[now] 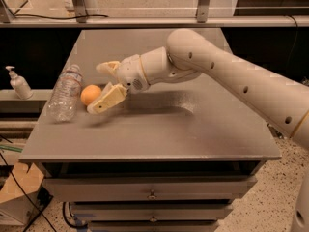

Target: Move orange near water bottle

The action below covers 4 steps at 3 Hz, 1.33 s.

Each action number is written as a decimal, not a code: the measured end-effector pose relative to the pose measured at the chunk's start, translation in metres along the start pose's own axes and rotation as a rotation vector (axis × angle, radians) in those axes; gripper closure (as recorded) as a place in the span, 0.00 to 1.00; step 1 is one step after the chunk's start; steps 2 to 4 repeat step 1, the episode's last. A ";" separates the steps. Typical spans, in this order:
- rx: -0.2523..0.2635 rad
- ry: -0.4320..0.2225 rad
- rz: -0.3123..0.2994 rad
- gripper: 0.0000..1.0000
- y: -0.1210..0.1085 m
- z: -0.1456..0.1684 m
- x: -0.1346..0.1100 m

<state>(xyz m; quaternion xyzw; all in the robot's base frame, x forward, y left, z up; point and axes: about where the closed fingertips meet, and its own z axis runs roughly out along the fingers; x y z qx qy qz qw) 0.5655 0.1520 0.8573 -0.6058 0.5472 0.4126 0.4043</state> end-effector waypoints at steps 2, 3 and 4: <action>0.000 0.000 0.000 0.00 0.000 0.000 0.000; 0.000 0.000 0.000 0.00 0.000 0.000 0.000; 0.000 0.000 0.000 0.00 0.000 0.000 0.000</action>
Offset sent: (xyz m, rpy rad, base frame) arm 0.0000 0.0000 0.0000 0.0000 0.0000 0.0000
